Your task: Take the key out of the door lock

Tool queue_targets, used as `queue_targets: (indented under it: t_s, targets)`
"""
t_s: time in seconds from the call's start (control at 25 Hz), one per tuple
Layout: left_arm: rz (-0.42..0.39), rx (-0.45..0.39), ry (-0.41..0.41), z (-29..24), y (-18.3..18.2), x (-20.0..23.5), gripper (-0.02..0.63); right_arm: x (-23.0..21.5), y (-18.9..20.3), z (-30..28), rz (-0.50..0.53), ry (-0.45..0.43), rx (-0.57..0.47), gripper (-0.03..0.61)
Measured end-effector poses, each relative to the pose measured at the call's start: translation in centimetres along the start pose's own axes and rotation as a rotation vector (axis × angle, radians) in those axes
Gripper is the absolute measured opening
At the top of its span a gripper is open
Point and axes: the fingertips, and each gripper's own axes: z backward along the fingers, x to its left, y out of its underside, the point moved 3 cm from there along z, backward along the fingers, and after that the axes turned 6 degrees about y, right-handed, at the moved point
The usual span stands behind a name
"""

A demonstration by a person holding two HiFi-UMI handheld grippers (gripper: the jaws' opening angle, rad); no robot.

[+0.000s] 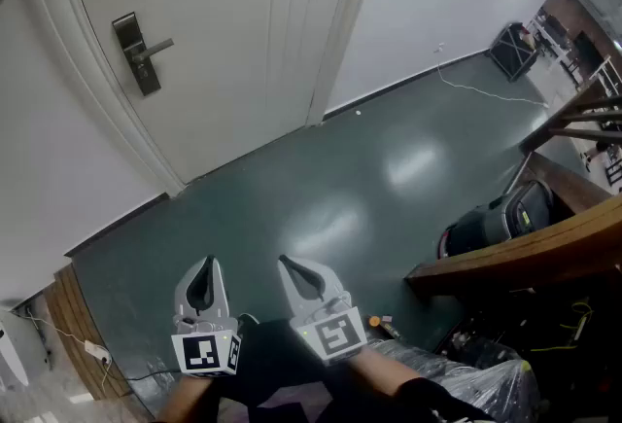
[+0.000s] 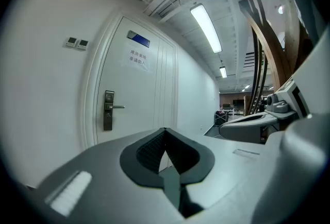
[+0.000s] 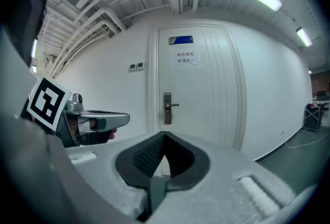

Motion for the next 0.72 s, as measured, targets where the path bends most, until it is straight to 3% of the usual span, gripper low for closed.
queue_targets:
  t_s: [0.32, 0.72]
  targets:
    - [0.003, -0.008, -0.002, 0.4, -0.1, 0.6, 0.017, 0.6, -0.3, -0.3, 0.007, -0.001, -0.004, -0.009]
    - [0.013, -0.02, -0.017, 1.6, -0.1, 1.8, 0.017, 1.5, -0.5, -0.7, -0.062, -0.007, 0.0, -0.008]
